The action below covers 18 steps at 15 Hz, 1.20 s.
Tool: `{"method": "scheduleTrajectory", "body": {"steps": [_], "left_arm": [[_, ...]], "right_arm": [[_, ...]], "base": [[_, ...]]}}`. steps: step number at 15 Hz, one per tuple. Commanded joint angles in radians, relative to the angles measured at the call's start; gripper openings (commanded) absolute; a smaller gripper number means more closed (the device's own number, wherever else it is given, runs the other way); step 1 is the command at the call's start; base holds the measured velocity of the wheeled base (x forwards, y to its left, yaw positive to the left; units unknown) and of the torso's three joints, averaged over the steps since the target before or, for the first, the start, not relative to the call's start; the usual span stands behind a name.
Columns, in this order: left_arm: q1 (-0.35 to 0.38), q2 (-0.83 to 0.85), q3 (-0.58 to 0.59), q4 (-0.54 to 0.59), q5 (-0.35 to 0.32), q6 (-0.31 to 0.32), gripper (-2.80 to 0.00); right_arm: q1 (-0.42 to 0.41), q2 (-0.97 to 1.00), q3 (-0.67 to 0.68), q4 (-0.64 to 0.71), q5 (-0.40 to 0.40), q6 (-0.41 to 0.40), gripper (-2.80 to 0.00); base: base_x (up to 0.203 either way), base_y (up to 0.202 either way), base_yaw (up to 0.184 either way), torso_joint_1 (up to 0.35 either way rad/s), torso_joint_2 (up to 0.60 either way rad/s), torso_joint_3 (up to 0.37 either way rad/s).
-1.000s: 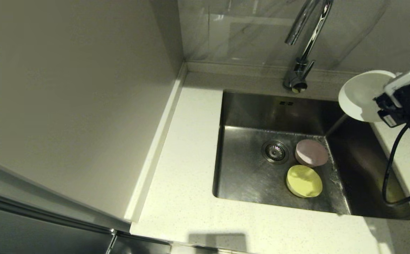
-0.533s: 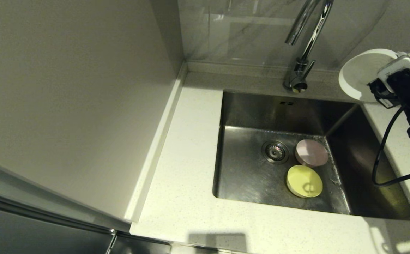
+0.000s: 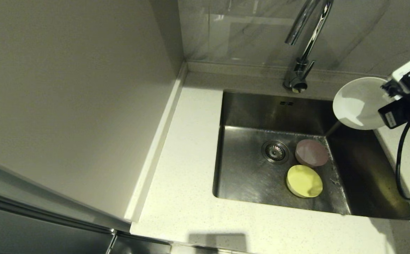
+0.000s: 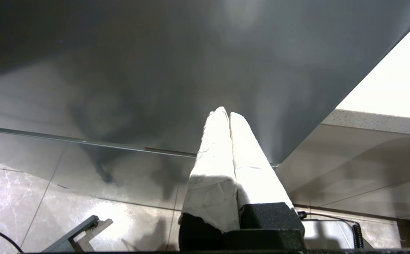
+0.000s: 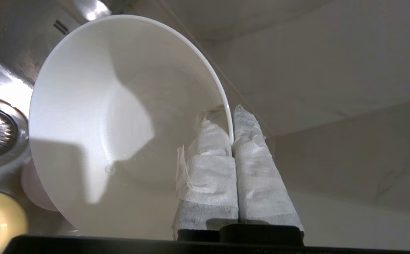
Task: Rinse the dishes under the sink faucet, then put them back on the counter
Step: Put a bowl back to the table from the sink
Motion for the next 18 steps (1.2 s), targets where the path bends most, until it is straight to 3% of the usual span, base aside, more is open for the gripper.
{"method": "scheduleTrajectory", "body": {"steps": [1, 4, 5, 8, 9, 10, 14, 18], "left_arm": [[0.000, -0.002, 0.000, -0.001, 0.000, -0.001, -2.80], [0.000, -0.002, 0.000, -0.001, 0.000, -0.001, -2.80], [0.000, -0.002, 0.000, -0.001, 0.000, -0.001, -2.80], [0.000, -0.002, 0.000, -0.001, 0.000, -0.001, -2.80], [0.000, -0.002, 0.000, -0.001, 0.000, -0.001, -2.80], [0.000, -0.002, 0.000, -0.001, 0.000, -0.001, -2.80], [0.000, -0.002, 0.000, -0.001, 0.000, -0.001, -2.80], [0.000, -0.002, 0.000, -0.001, 0.000, -0.001, -2.80]], "right_arm": [[-0.044, -0.045, -0.176, 0.359, 0.010, 0.079, -2.80], [-0.139, 0.020, -0.418, 0.662, 0.022, 0.238, -2.80], [-0.160, 0.046, -0.530, 0.831, 0.027, 0.308, -2.80], [-0.196, 0.152, -0.930, 1.512, 0.039, 0.581, -2.80], [-0.204, 0.204, -1.022, 1.682, 0.041, 0.696, -2.80], [-0.211, 0.257, -1.088, 1.769, 0.039, 0.771, -2.80], [-0.259, 0.389, -1.169, 1.787, -0.086, 0.837, -2.80], [-0.273, 0.464, -1.177, 1.564, -0.105, 0.934, -2.80]], "base": [[0.000, 0.000, 0.000, 0.000, 0.00, 0.000], [0.000, 0.000, 0.000, 0.000, 0.00, 0.000], [0.000, 0.000, 0.000, 0.000, 0.00, 0.000], [0.000, 0.000, 0.000, 0.000, 0.00, 0.000], [0.000, 0.000, 0.000, 0.000, 0.00, 0.000], [0.000, 0.000, 0.000, 0.000, 0.00, 0.000], [0.000, 0.000, 0.000, 0.000, 0.00, 0.000], [0.000, 0.000, 0.000, 0.000, 0.00, 0.000]]}}
